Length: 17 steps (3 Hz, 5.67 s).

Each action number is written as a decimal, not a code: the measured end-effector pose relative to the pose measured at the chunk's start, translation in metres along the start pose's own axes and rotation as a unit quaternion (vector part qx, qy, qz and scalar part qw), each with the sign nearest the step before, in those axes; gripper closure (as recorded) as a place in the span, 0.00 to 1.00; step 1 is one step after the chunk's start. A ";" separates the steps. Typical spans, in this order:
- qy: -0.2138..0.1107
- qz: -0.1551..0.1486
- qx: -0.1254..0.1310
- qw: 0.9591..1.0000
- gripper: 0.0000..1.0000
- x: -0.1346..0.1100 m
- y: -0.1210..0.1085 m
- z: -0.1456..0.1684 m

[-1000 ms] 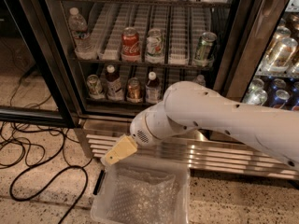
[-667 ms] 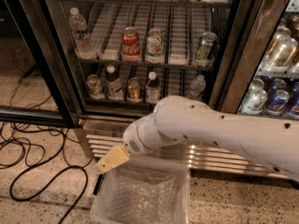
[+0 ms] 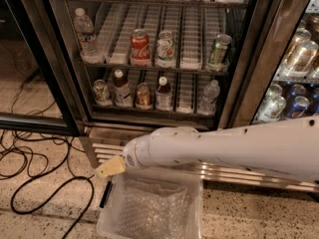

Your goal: Pick blue plastic bottle from bottom shelf of fridge

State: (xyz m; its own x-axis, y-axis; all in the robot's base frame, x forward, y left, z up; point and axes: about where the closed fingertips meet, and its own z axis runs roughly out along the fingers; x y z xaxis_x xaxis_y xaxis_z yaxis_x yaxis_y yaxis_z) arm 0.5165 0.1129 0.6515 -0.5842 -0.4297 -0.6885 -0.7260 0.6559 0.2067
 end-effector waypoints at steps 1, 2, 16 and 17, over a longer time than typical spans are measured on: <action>-0.013 0.010 -0.001 1.000 0.00 -0.003 -0.002 0.009; -0.061 0.049 -0.003 0.997 0.00 -0.012 -0.012 0.041; -0.279 0.090 0.310 0.905 0.19 -0.137 -0.192 0.166; -0.289 0.076 0.337 0.893 0.21 -0.148 -0.203 0.163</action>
Offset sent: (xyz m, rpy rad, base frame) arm 0.0639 0.0419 -0.0481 0.2601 -0.0349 -0.1836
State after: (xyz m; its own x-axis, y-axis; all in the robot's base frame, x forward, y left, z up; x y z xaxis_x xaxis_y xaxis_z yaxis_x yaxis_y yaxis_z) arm 0.8096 0.1441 0.5978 -0.2306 -0.0400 -0.9722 -0.1579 0.9875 -0.0032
